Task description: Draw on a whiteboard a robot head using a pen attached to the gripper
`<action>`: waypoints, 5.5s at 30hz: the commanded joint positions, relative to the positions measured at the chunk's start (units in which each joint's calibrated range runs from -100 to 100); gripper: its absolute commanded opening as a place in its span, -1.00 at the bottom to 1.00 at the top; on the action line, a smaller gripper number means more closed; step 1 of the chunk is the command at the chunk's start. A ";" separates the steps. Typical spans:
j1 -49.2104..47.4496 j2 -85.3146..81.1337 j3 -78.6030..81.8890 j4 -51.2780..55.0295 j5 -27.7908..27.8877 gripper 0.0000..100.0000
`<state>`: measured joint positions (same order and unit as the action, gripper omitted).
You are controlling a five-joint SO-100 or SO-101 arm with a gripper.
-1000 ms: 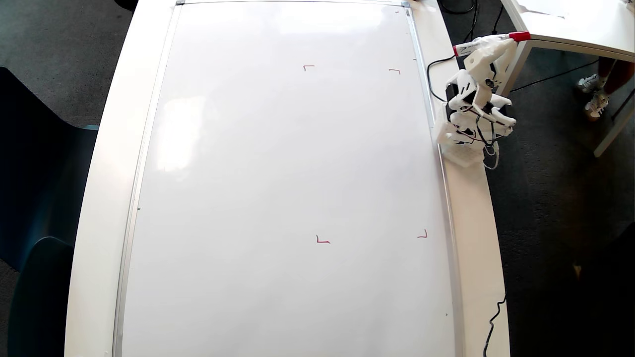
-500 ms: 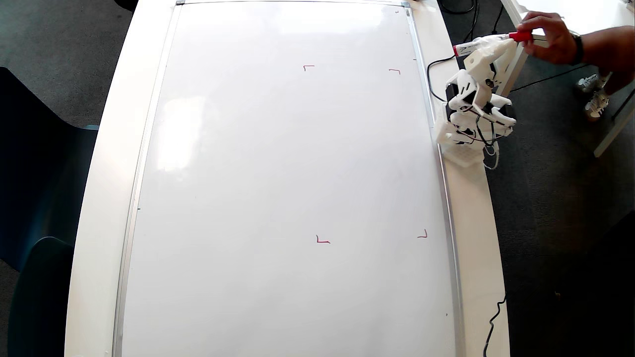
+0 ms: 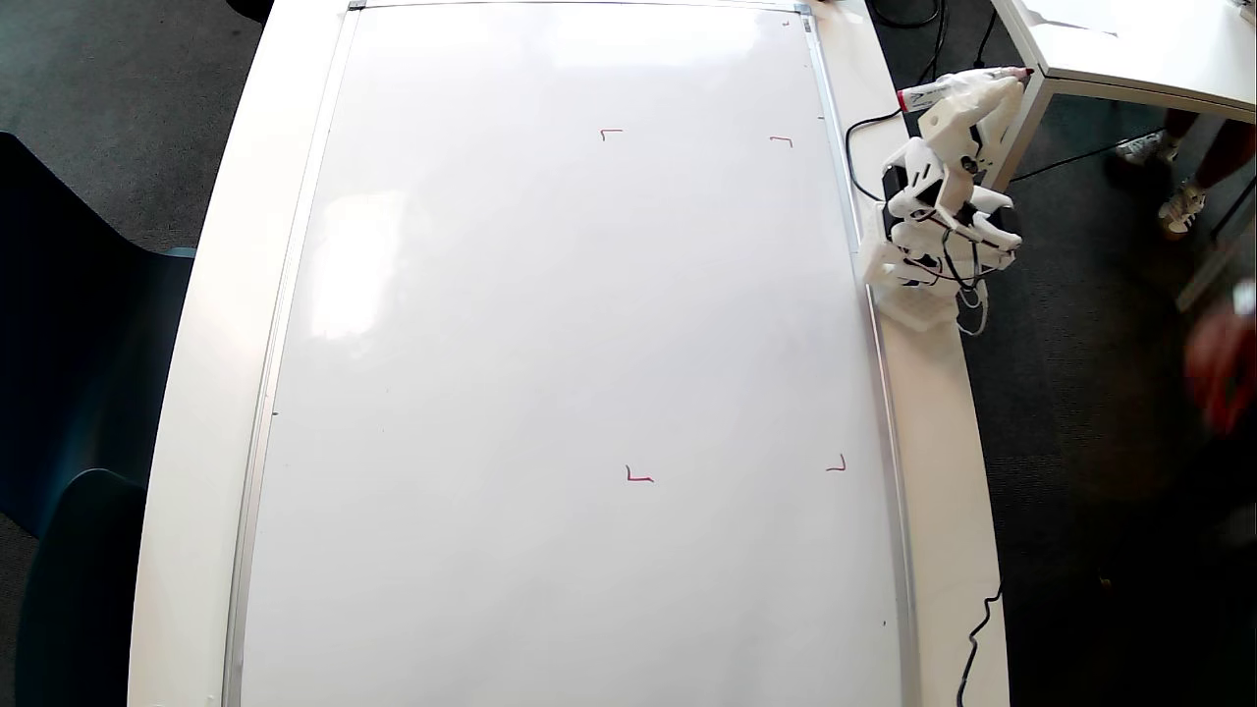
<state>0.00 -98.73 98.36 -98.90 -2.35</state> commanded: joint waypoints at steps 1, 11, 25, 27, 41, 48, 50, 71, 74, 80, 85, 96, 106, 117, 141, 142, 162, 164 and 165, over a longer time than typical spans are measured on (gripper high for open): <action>-0.41 1.83 -6.44 1.86 -0.17 -0.97; -0.48 26.23 -56.37 45.64 -0.65 -0.97; -10.42 65.73 -120.73 136.26 -0.06 -0.98; -11.97 69.17 -123.46 144.86 0.10 -0.97; -25.08 88.96 -125.91 186.30 0.26 -0.98; -27.22 101.37 -125.91 189.69 10.02 -0.98; -26.78 105.98 -125.91 189.69 13.99 -0.98; -23.46 125.02 -127.00 176.92 26.91 -0.97; -24.49 126.95 -127.00 174.49 26.91 -0.98; -26.11 127.20 -126.91 172.23 26.80 -0.99; -26.85 127.53 -126.91 172.23 26.53 -0.99; -28.25 127.70 -126.00 172.23 26.48 -0.99; -28.40 132.57 -126.64 172.23 26.75 -0.98; -28.91 132.73 -125.64 173.19 26.86 -0.98; -33.63 101.87 -75.89 172.23 26.53 -0.99; -34.00 100.11 -73.80 172.23 26.53 -0.98; -26.19 94.49 -62.18 171.53 30.88 -0.98; -23.98 94.49 -61.81 171.53 32.00 -0.98; -21.55 94.49 -61.54 171.53 33.24 -0.98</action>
<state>-26.32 -4.45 35.50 71.96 28.61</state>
